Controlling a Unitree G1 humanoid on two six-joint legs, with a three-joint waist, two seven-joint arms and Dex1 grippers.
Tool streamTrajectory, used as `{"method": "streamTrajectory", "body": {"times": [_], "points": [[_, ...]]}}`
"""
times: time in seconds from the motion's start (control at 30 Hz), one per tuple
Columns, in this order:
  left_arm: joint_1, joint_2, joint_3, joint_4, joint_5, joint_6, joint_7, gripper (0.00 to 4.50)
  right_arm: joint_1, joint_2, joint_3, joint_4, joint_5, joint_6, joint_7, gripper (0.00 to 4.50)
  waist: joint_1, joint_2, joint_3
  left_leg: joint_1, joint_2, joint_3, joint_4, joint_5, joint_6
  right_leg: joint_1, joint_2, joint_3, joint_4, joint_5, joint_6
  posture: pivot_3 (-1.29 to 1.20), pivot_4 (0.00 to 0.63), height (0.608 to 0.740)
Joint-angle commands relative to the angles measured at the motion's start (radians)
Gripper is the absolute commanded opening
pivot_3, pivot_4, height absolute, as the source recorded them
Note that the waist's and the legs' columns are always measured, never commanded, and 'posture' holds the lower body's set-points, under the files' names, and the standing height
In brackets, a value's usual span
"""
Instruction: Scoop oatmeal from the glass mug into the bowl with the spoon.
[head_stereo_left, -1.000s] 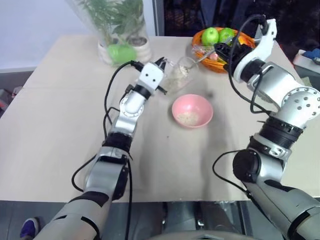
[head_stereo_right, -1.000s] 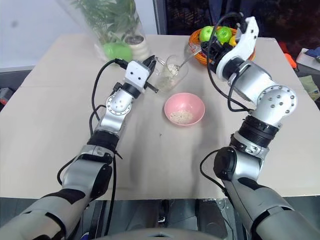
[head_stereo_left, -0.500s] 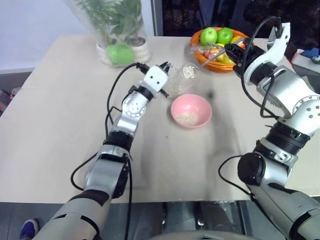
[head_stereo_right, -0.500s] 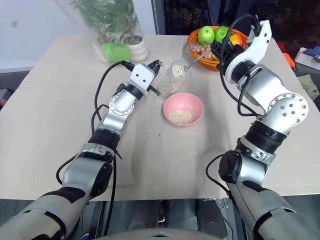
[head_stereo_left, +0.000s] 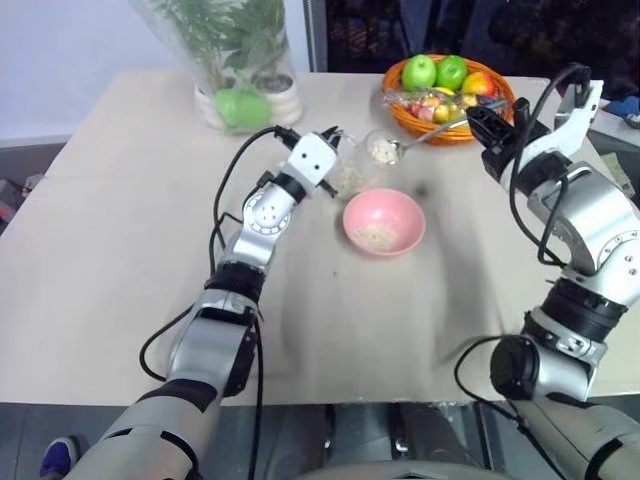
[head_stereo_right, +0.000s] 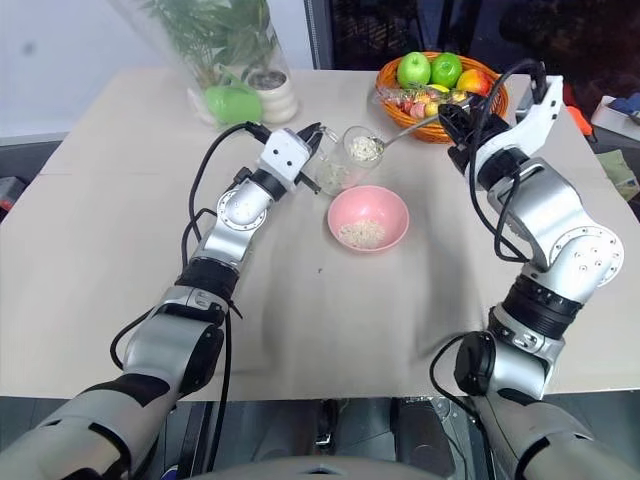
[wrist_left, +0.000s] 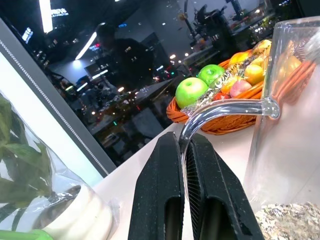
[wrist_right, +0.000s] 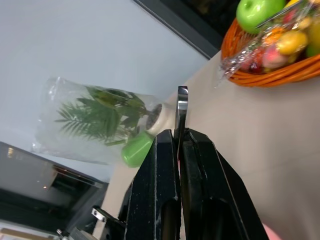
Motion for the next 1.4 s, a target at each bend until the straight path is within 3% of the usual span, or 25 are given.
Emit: {"method": "streamTrajectory", "body": {"times": [0.03,0.63,0.97,1.1,1.4], "points": [[-0.018,0.008,0.003,-0.037,-0.013,-0.034,-0.007,0.12,0.021,-0.043,0.029,-0.060,0.087,-0.071,-0.020,0.00,0.000,0.000,0.000,0.000,0.000,0.000,0.000,0.000,0.000,0.000,0.000,0.000,0.000,0.000,0.000,0.00,0.150,0.740],[-0.005,0.034,0.006,-0.020,0.007,-0.043,0.002,0.12,0.144,-0.216,0.153,-0.160,0.310,-0.281,-0.087,0.00,0.003,0.000,0.000,0.000,0.001,0.000,0.000,0.000,0.000,0.000,0.000,0.000,0.000,0.000,0.000,0.00,0.150,0.740],[-0.007,0.055,0.013,-0.005,0.012,-0.041,0.022,0.12,0.249,-0.269,0.219,-0.224,0.341,-0.341,-0.061,0.00,0.005,0.000,0.000,0.000,0.001,0.000,0.000,0.000,0.000,0.000,0.000,0.000,0.000,0.000,0.000,0.00,0.150,0.740],[-0.009,0.063,0.012,0.002,0.014,-0.041,0.031,0.12,0.286,-0.315,0.275,-0.237,0.250,-0.312,-0.014,0.00,0.005,0.000,0.000,0.000,0.001,0.000,0.000,0.000,0.000,0.000,0.000,0.000,0.000,0.000,0.000,0.00,0.150,0.740],[0.009,0.076,0.016,-0.008,0.007,-0.049,0.032,0.12,0.224,-0.485,0.551,-0.316,-0.286,-0.215,0.276,0.00,0.005,0.000,0.000,0.000,0.001,0.000,0.001,0.000,0.000,0.000,0.001,0.000,0.000,0.000,0.000,0.00,0.150,0.740]]}}
